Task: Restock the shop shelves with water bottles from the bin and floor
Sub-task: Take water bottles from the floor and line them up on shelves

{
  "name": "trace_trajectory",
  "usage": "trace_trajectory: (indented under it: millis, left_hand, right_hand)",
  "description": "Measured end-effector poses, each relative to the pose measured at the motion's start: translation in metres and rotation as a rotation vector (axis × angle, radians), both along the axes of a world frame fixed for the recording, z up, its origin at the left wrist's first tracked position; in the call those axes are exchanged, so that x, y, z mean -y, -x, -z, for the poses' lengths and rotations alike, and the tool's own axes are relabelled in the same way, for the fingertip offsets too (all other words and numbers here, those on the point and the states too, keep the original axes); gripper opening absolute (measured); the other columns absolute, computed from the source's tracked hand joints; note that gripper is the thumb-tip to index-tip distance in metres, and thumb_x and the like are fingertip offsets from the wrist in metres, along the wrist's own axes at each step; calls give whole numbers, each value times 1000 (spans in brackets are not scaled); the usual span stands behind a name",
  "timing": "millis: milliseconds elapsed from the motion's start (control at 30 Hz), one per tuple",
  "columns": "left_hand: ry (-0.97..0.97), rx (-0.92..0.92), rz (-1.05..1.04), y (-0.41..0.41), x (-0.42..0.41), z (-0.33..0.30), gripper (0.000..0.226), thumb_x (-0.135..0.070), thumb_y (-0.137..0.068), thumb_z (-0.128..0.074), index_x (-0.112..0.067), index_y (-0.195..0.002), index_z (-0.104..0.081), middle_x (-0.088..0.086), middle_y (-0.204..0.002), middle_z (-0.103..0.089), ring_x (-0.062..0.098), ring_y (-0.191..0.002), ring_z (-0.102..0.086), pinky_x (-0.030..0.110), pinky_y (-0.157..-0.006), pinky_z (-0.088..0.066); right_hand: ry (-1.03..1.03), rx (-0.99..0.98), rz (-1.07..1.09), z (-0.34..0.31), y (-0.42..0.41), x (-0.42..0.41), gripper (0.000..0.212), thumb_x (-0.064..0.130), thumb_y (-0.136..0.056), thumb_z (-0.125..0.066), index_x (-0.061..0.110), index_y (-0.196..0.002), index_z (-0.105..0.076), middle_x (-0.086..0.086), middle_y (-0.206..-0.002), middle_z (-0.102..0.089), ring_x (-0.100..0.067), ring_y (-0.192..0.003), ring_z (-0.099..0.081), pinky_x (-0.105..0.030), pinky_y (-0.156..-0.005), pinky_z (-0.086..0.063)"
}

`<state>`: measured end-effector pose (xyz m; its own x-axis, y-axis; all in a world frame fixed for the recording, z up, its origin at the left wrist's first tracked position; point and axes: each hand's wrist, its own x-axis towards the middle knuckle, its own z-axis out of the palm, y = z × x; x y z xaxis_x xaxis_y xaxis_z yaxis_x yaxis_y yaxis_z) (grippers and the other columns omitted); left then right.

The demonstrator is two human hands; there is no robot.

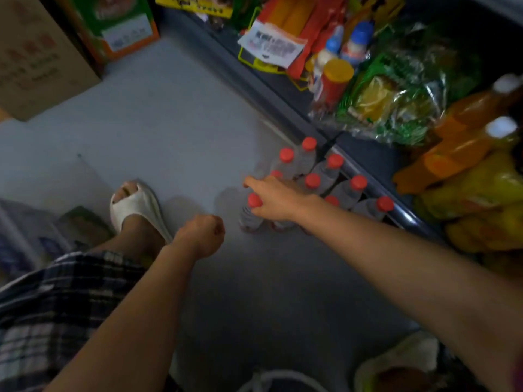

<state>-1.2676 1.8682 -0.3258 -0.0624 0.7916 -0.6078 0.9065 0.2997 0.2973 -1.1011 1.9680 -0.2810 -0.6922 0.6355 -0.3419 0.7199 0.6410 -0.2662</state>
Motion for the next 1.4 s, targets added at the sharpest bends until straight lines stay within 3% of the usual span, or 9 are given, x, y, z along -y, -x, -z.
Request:
trace_trajectory:
  millis: [200, 433, 567, 767, 900, 1133, 1400]
  left_hand:
    - [62, 10, 25, -4, 5, 17, 25, -19, -91, -52, -15, -111, -67, 14, -123, -62, 33, -115, -56, 39, -96, -47]
    - [76, 9, 52, -10, 3, 20, 26, -20, -92, -50, -16, -112, -65, 13, -124, -61, 33, -115, -56, 41, -97, -47]
    - [24, 0, 65, -10, -1, 6, 26, -21, -92, -51, -17, -113, -65, 14, -124, -61, 34, -116, -56, 42, -97, -47]
    - [-98, -19, 83, -11, -11, -36, 24, -23, -92, -50, -19, -110, -66, 12, -123, -62, 33, -114, -57, 40, -96, -47]
    - [-235, -29, 114, -20, -22, -76, 22, -21, -92, -50, -19, -108, -66, 12, -119, -64, 34, -110, -58, 39, -93, -48]
    - [-490, 2, 200, -52, -49, -151, 21, -22, -92, -50, -18, -105, -67, 11, -113, -67, 33, -106, -60, 40, -88, -51]
    - [-766, 97, 353, -119, -83, -254, 17, -19, -89, -53, -15, -94, -68, 8, -96, -69, 31, -93, -61, 43, -78, -51]
  right_hand:
    - [-21, 71, -74, 15, 3, 0, 37, 24, -87, -58, 14, -120, -46, -19, -107, -59, -37, -98, -59, -33, -62, -32]
    - [40, -48, -37, 22, 2, 1, 25, 23, -90, -57, 9, -107, -45, -19, -95, -55, -38, -91, -57, -33, -62, -29]
    - [108, -146, 30, 7, -3, 2, 24, 26, -87, -62, 14, -91, -41, -7, -83, -46, -33, -84, -55, -31, -62, -30]
    - [74, -261, 136, -52, -24, -3, 28, 28, -83, -66, 13, -80, -42, 3, -70, -42, -23, -74, -48, -32, -58, -26]
    - [-24, -329, 208, -104, -44, -4, 33, 31, -80, -71, 4, -82, -53, -8, -77, -54, -23, -73, -50, -37, -60, -35]
    - [-129, -486, 314, -200, -86, -6, 29, 26, -76, -74, 7, -66, -55, 3, -57, -42, -7, -51, -36, -26, -48, -27]
    - [-305, -586, 402, -316, -159, -4, 24, 25, -74, -69, 3, -77, -59, -3, -63, -52, -6, -56, -42, -29, -56, -36]
